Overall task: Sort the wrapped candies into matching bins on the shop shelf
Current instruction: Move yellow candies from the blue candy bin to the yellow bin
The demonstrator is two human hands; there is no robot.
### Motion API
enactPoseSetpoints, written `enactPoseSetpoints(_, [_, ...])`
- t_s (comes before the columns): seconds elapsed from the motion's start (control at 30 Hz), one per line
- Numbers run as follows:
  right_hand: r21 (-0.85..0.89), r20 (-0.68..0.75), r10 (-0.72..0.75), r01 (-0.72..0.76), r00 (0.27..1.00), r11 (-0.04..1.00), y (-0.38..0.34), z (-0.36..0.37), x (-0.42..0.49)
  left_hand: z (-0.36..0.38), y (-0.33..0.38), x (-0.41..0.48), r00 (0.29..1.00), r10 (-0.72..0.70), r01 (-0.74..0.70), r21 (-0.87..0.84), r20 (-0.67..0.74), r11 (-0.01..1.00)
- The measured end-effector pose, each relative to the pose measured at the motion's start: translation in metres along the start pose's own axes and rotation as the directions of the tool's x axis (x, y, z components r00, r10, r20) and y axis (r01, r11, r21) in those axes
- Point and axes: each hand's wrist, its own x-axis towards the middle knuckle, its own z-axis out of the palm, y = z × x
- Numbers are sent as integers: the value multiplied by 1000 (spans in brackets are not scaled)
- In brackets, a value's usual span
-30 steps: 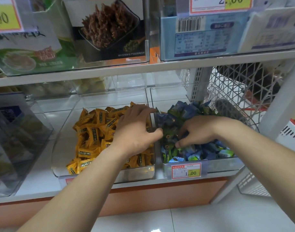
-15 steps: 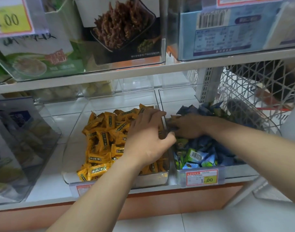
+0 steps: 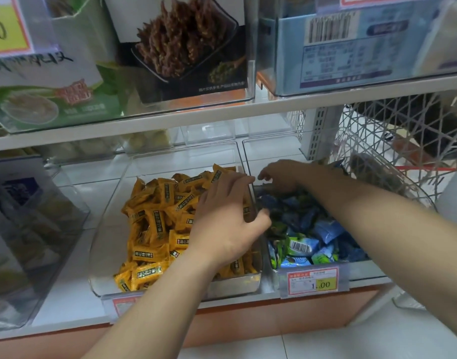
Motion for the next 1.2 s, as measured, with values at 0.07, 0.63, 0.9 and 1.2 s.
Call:
enactPoseSetpoints(0.07, [-45,62,27,-24,998,999,4,9,7,0,0,0,1000,-1,1,0,3,1000])
enactPoseSetpoints(0.63, [850,-474,252,363,843,382,-25,-21,-156,-27,48,1,983,34,-60,-140,-181,988])
enactPoseSetpoints(0.9, [521,-502,307,-1,808,853,21,15,-215,-38,6,-3,961,-174,182,15,-214,983])
enactPoseSetpoints(1.2, [557,-417,335,-54,845,828,60,46,-182,-41,59,3,987,-15,28,73,-162,997])
